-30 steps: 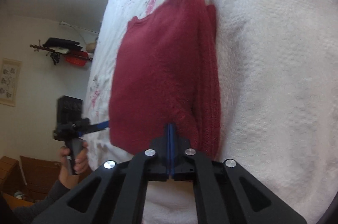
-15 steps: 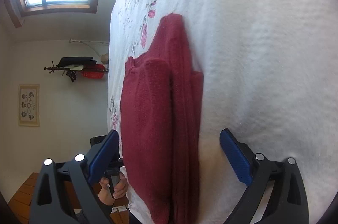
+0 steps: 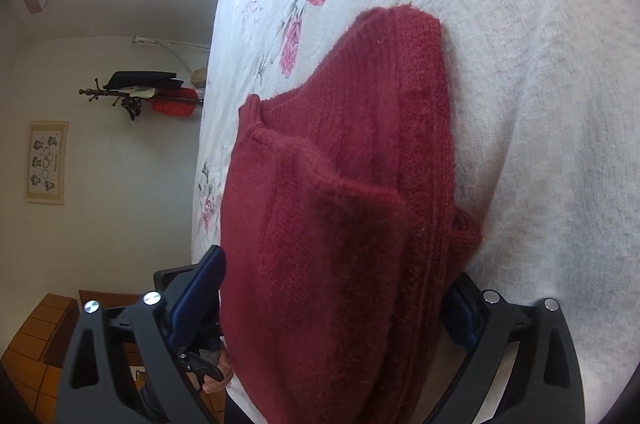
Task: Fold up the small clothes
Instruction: 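Grasp the folded sweater edge with the right gripper and lift it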
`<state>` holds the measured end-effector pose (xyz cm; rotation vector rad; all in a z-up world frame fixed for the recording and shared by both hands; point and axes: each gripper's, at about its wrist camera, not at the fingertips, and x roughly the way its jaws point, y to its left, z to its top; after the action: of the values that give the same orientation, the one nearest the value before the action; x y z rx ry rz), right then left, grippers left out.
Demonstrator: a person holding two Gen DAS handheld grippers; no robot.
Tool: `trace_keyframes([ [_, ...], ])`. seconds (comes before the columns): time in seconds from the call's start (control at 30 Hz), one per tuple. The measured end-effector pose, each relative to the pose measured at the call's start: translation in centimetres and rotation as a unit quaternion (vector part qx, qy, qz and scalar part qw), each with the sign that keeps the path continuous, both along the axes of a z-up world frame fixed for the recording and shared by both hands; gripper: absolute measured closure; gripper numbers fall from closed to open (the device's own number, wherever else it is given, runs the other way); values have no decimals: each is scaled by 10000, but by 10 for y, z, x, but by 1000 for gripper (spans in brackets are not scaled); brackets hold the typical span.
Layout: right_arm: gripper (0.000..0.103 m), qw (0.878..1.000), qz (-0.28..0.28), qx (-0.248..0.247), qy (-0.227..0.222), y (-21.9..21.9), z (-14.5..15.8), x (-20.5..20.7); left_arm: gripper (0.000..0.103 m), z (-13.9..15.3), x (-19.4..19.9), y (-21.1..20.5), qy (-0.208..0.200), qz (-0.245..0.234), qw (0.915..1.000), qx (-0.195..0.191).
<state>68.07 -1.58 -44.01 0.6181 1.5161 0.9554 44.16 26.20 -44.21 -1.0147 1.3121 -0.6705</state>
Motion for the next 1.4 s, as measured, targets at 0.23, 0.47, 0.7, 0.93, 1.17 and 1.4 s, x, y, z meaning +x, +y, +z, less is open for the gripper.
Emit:
trace_keyframes([
  [0.23,58,9999,-48,-122,-93,-2,-1,-10,59,-3,-5,9,416,151,9988,211],
  [0.47,66,9988,-209,-316,-322,-1,19,-16,70,23,-5,7,258,54,9977,625],
  [0.7,69,9984,-240,-216,-473,14,60,-36,74,69,-17,18,80,21,9965,836],
  [0.93,69,9985,29,-13,-551,62,100,-77,74,115,-73,58,-104,194,9957,897],
  [1.17,69,9978,525,296,-276,135,88,-148,74,122,-172,109,21,579,9942,901],
  [1.4,68,9950,949,100,301,185,11,-215,70,56,-259,148,706,1006,9874,991],
])
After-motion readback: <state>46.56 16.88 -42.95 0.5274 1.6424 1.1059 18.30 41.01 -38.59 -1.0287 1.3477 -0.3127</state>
